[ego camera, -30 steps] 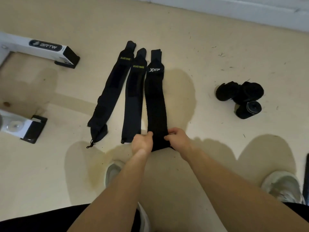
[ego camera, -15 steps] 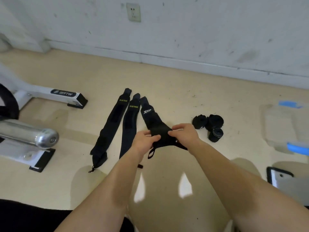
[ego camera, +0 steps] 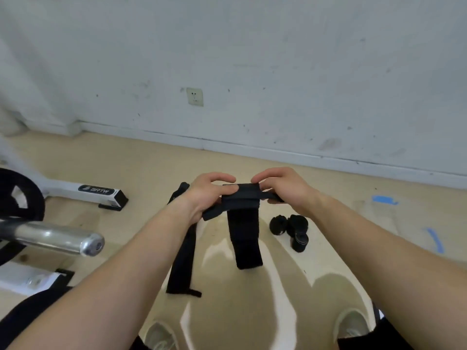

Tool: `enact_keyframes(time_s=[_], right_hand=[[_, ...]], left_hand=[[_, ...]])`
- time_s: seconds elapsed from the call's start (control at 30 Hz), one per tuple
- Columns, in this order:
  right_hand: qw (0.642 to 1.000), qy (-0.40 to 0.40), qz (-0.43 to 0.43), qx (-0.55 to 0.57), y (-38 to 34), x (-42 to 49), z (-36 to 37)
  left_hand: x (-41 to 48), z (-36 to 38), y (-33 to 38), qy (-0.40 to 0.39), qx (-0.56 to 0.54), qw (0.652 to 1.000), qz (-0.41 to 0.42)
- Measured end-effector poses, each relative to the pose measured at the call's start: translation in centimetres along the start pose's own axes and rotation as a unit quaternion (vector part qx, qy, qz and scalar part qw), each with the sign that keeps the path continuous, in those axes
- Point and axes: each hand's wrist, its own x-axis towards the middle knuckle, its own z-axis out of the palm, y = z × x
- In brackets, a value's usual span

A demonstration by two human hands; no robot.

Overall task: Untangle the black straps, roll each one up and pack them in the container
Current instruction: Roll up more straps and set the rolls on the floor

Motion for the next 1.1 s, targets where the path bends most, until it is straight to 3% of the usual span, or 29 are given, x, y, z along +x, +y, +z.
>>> enact_keyframes(time_s=[0.23,0.5,0.67,0.8,0.87,0.97,1.1], right_hand=[[0.99,-0.109,-0.083,-0.017,-3.3,-3.2,-4.9],[0.983,0.007,-0.184,-0.005,-3.5,-1.9,-4.0],[0.984,0.018,-0.17,0.051,-3.1,-0.1,-2.9],[0.983,0.049,-0.123,0.13,-2.9,1.3,-2.3],[0.98,0.045,-0.102,0.166,-2.8,1.8,-2.1],[0.98,0.03,-0.077,0.179,-2.7,2.4,-1.8],[0.978,0.027,-0.056,0.198,-2.9,3.0,-1.6]], left_hand=[[-2.1,-0.4,5.3,-0.072,-0.126,0.989,-0.031],[-1.7,0.6,5.9,-0.138,-0.245,0.955,-0.094],[-1.0,0.0,6.4,-0.132,-0.171,0.973,-0.076],[-0.1,-1.0,6.7,-0.05,0.027,0.998,0.006],[0.2,-0.5,6.1,-0.006,0.079,0.991,0.105],[0.8,0.7,5.3,0.012,0.061,0.972,0.227],[1.9,1.5,5.0,0.085,0.033,0.952,0.293]])
